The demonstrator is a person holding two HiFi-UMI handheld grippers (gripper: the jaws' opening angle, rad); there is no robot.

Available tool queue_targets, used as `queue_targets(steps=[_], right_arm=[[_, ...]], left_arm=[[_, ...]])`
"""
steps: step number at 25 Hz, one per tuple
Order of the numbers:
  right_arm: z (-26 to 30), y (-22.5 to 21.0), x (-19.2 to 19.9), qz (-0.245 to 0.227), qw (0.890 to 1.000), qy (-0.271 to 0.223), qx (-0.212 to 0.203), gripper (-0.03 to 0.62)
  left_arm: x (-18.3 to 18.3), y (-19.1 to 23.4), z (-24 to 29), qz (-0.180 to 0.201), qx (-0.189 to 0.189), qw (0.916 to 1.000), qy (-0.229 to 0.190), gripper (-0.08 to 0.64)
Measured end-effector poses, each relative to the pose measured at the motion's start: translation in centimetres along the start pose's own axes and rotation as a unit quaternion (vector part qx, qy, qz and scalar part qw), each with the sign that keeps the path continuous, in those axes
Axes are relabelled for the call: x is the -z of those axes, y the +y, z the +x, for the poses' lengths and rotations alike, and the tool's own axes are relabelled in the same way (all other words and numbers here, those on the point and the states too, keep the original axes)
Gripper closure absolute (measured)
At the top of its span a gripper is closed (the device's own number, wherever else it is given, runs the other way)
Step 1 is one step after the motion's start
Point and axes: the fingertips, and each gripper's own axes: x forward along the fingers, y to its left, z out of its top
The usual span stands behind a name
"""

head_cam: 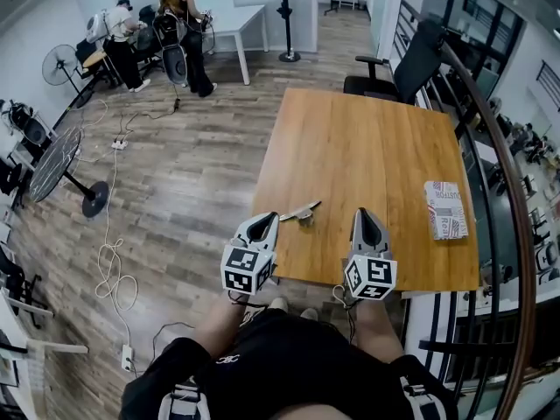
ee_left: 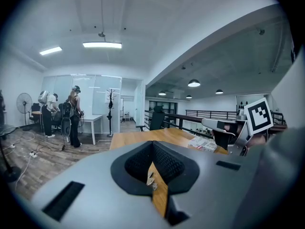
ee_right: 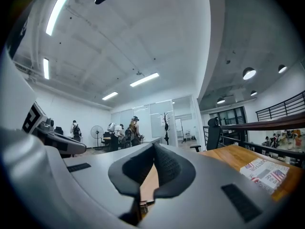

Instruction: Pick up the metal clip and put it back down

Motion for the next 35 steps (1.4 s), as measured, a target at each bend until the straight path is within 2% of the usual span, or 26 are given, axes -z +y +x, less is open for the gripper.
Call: queue_targets(steps=[8, 12, 13, 14, 16, 20, 24, 31, 35], right_arm=[[3.1, -1.8, 0.3, 0.004, 1.000, 0.010, 0.011, 0.575], [4.3, -2.6, 0.3, 0.005, 1.000, 0.012, 0.020, 0.575], [4.5, -2.8, 0.4, 0.006, 1.000, 0.013, 0.022, 0.575], [4.6, -3.0, 0.6, 0.007, 1.000, 0.016, 0.025, 0.575], [4.7, -3.6, 1.1, 0.006, 0.999, 0.022, 0.033, 0.575], [5.0, -4.8, 1.3, -0.002, 0.998, 0.031, 0.052, 0.575], [5.0, -5.9, 1.7, 0.001, 0.997, 0.037, 0.068, 0.575], [3.8, -8.6, 3.6, 0.005, 0.993, 0.061, 0.104, 0.575], [3.0, -10.2, 4.4, 0.018, 0.989, 0.072, 0.128, 0.575]], left_arm=[[-1.3, 1.6, 3.8, 0.006, 0.015, 0.9998, -0.010, 0.546], [-1.1, 2.0, 5.6, 0.029, 0.028, 0.9991, -0.009, 0.546], [-0.8, 2.0, 6.2, 0.036, 0.041, 0.9985, -0.005, 0.478], [-0.4, 1.8, 6.9, 0.046, 0.057, 0.9974, 0.000, 0.300], [0.4, 1.3, 8.0, 0.076, 0.083, 0.9935, 0.016, 0.284], [2.5, 0.7, 10.2, 0.148, 0.105, 0.9818, 0.057, 0.284], [7.1, -0.7, 12.5, 0.168, 0.143, 0.9695, 0.106, 0.284], [14.6, -3.3, 15.9, 0.238, 0.189, 0.9371, 0.172, 0.284], [18.5, -3.1, 17.7, 0.276, 0.184, 0.9206, 0.206, 0.284]])
